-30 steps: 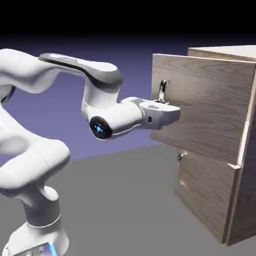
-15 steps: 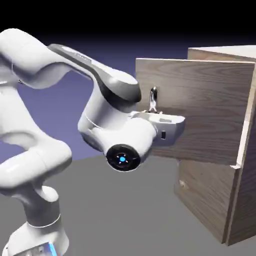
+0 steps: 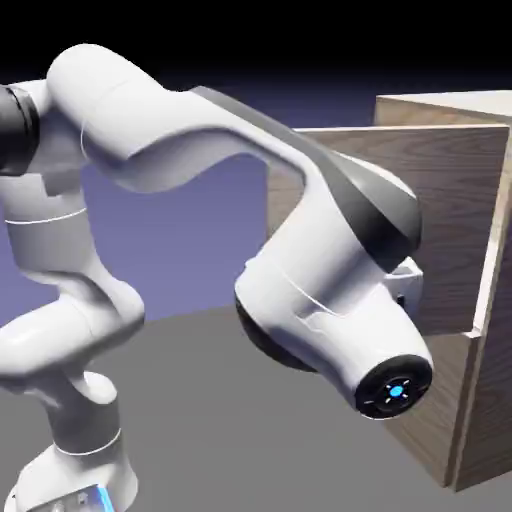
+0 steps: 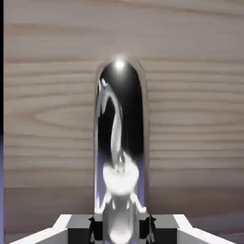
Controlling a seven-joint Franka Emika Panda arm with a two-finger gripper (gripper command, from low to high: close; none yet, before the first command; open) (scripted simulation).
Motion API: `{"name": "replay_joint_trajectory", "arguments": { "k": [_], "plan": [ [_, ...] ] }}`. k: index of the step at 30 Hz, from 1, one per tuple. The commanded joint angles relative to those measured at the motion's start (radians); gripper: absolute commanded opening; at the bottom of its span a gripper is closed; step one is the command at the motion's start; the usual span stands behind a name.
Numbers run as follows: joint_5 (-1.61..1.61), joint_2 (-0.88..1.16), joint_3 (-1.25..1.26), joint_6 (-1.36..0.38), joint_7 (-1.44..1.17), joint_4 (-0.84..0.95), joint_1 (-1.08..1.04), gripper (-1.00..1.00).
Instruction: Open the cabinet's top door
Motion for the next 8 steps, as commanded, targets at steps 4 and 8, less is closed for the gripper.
{"name": "replay_joint_trajectory", "arguments": {
  "k": [4, 8],
  "plan": [
    [-0.048, 0.112, 0.005, -0.088, -0.022, 0.145, -0.009, -1.0],
    [-0.077, 0.194, 0.012, -0.151, -0.034, 0.257, -0.012, -1.0]
  ]
}}
